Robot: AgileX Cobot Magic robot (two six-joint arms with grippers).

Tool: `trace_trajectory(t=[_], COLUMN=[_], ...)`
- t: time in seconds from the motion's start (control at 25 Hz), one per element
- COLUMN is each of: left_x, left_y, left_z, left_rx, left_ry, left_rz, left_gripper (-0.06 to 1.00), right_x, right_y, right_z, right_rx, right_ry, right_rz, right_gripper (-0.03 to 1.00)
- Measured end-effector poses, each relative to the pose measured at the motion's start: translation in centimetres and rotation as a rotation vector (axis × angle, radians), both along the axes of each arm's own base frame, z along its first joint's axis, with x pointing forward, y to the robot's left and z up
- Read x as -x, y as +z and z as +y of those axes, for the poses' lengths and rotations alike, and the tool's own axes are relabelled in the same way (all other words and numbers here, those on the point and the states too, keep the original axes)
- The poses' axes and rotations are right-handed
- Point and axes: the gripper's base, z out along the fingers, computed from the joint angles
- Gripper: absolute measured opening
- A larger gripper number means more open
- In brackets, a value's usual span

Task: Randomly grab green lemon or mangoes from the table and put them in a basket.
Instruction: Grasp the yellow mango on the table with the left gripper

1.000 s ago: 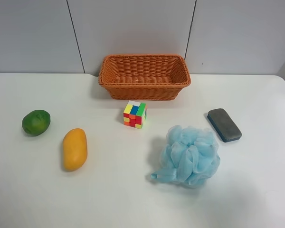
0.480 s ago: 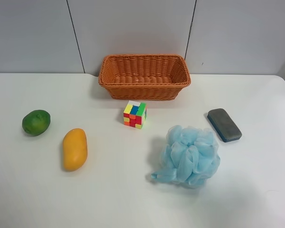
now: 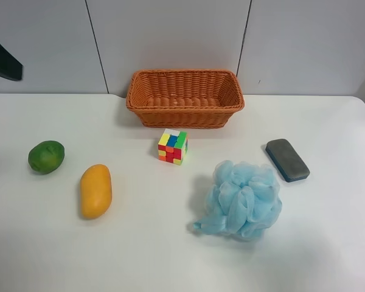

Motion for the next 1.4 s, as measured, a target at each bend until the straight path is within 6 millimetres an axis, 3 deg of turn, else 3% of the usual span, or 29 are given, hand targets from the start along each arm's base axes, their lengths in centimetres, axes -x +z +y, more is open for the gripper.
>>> trace_trajectory(t=[0.28,0.48,0.68,0.92,1.12,1.4], left_x=[-4.1,-6.2,-7.7,-8.7,-7.8,-7.0], left_y=[-6.0,-10.7,-14.6,-16.9,-19.4,-21.2], left_z=[-5.3,-7.3,-7.9,-8.2,-7.7,-7.5], left_rx=[-0.043,-0.106,-0.166,-0.158,-0.154,-0.135], left_ry=[-0.087,-0.117,-0.120,-0.100,-0.077,-0.073], left_rz=[0.246,0.391,0.485,0.467,0.453,0.440], left_gripper=[0.99,0.99,0.99,0.99,0.99,0.99], right_x=[0.0,0.0,0.0,0.0,0.0,0.0], right_y=[0.0,0.0,0.0,0.0,0.0,0.0], right_z=[0.0,0.0,0.0,0.0,0.0,0.0], right_rx=[0.000,0.000,0.000,0.000,0.001,0.001], right_ry=[0.000,0.000,0.000,0.000,-0.001,-0.001], right_rz=[0.000,0.000,0.000,0.000,0.000,0.000], right_gripper=[0.99,0.99,0.99,0.99,0.99,0.99])
